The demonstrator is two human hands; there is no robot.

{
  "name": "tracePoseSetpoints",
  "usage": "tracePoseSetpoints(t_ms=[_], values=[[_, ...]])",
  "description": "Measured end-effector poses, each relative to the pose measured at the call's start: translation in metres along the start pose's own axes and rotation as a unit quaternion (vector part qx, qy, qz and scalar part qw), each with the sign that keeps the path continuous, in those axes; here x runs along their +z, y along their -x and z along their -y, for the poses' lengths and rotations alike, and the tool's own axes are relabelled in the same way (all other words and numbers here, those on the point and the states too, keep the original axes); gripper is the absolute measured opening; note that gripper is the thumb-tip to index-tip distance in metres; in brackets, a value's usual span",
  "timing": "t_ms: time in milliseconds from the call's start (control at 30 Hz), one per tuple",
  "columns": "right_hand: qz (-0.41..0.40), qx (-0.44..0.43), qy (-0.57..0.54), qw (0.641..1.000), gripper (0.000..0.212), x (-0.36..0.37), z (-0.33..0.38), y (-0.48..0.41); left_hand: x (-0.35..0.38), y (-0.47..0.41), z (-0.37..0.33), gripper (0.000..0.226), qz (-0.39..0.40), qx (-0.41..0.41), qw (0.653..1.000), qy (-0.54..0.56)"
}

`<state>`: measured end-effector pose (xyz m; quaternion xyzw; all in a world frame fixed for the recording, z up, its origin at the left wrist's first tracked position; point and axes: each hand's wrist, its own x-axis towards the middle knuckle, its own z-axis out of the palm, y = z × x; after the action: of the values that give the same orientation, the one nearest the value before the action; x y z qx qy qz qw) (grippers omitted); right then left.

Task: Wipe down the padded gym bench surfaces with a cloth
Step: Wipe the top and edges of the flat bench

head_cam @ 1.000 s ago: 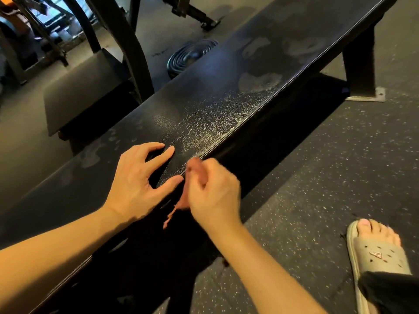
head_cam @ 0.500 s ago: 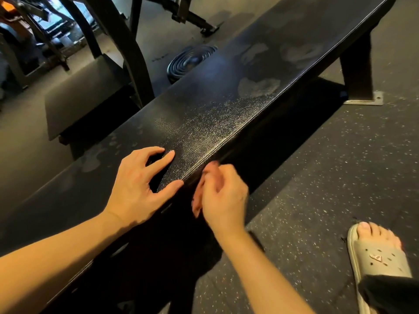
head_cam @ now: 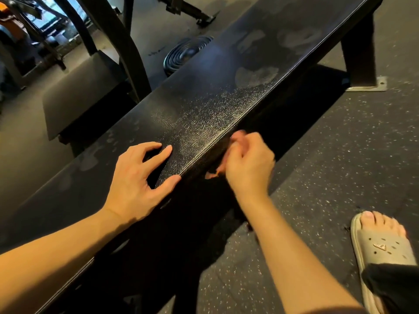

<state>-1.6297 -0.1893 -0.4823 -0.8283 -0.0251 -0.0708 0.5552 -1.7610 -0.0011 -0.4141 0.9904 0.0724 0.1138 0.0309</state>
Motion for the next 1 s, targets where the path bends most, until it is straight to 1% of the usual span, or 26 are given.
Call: tracePoseSetpoints(t_ms=[33, 67, 100, 133, 167, 233, 267, 300, 367, 433, 467, 533, 600, 633, 667, 733, 800, 867, 933, 1000], values=[[-0.004, 0.034, -0.01, 0.999, 0.018, -0.003, -0.007, -0.015, 0.0, 0.001, 0.0, 0.067, 0.001, 0.0, 1.0, -0.001], [-0.006, 0.045, -0.021, 0.999, 0.018, -0.003, -0.009, -0.017, -0.001, 0.001, 0.001, 0.067, 0.0, 0.0, 1.0, 0.001], [-0.003, 0.035, -0.023, 0.999, 0.019, -0.001, -0.005, -0.006, -0.001, 0.0, 0.0, 0.067, -0.002, 0.001, 1.0, 0.004], [0.011, -0.004, -0.024, 1.0, 0.023, 0.001, 0.004, 0.013, -0.001, 0.0, -0.001, 0.067, -0.004, 0.0, 1.0, 0.007], [0.045, -0.053, -0.026, 0.997, 0.025, 0.001, 0.017, 0.037, -0.002, -0.001, -0.002, 0.067, -0.005, -0.001, 1.0, 0.007], [0.119, -0.153, -0.012, 0.981, 0.022, 0.0, 0.028, 0.07, -0.002, 0.0, -0.002, 0.066, -0.004, -0.006, 1.0, 0.005], [0.121, -0.174, 0.002, 0.977, 0.02, 0.0, 0.026, 0.066, -0.002, 0.001, -0.002, 0.066, -0.004, -0.008, 1.0, 0.004], [0.096, -0.169, 0.008, 0.981, 0.018, 0.0, 0.022, 0.053, -0.002, 0.001, -0.003, 0.067, -0.004, -0.008, 1.0, 0.005], [0.028, -0.097, 0.013, 0.995, 0.015, -0.002, 0.012, 0.019, -0.001, 0.001, -0.001, 0.067, -0.001, -0.004, 1.0, 0.005], [0.015, -0.029, -0.007, 0.999, 0.016, -0.004, 0.008, 0.006, 0.0, 0.001, 0.0, 0.066, -0.001, -0.004, 1.0, 0.006], [0.01, -0.017, -0.01, 1.0, 0.018, -0.003, 0.011, 0.012, 0.0, 0.001, -0.001, 0.066, -0.001, -0.005, 1.0, 0.008], [0.032, -0.049, -0.025, 0.998, 0.024, 0.0, 0.024, 0.037, -0.001, 0.001, -0.002, 0.067, 0.0, -0.007, 1.0, 0.006], [0.08, -0.116, -0.032, 0.99, 0.024, -0.001, 0.032, 0.058, -0.002, 0.001, -0.002, 0.067, 0.003, -0.007, 1.0, 0.003], [0.086, -0.137, -0.023, 0.987, 0.022, -0.003, 0.031, 0.058, -0.002, 0.001, -0.002, 0.067, 0.003, -0.008, 1.0, 0.004], [0.07, -0.137, -0.012, 0.988, 0.021, -0.004, 0.027, 0.048, -0.003, 0.001, -0.002, 0.067, 0.002, -0.009, 1.0, 0.004], [0.03, -0.075, 0.0, 0.997, 0.017, -0.004, 0.014, 0.019, -0.003, 0.0, -0.002, 0.067, 0.001, -0.007, 1.0, 0.003], [0.02, -0.014, -0.009, 1.0, 0.013, -0.004, 0.005, 0.002, -0.002, 0.0, -0.002, 0.067, 0.0, -0.004, 1.0, 0.004], [0.021, -0.001, -0.026, 0.999, 0.016, -0.002, 0.01, 0.014, -0.002, 0.0, -0.003, 0.066, -0.002, -0.004, 1.0, 0.007], [0.042, -0.05, -0.044, 0.997, 0.022, 0.001, 0.024, 0.047, -0.002, 0.0, -0.003, 0.066, -0.004, -0.006, 1.0, 0.007], [0.09, -0.125, -0.049, 0.987, 0.018, 0.001, 0.028, 0.075, -0.003, 0.0, -0.004, 0.067, -0.001, -0.009, 1.0, 0.008]])
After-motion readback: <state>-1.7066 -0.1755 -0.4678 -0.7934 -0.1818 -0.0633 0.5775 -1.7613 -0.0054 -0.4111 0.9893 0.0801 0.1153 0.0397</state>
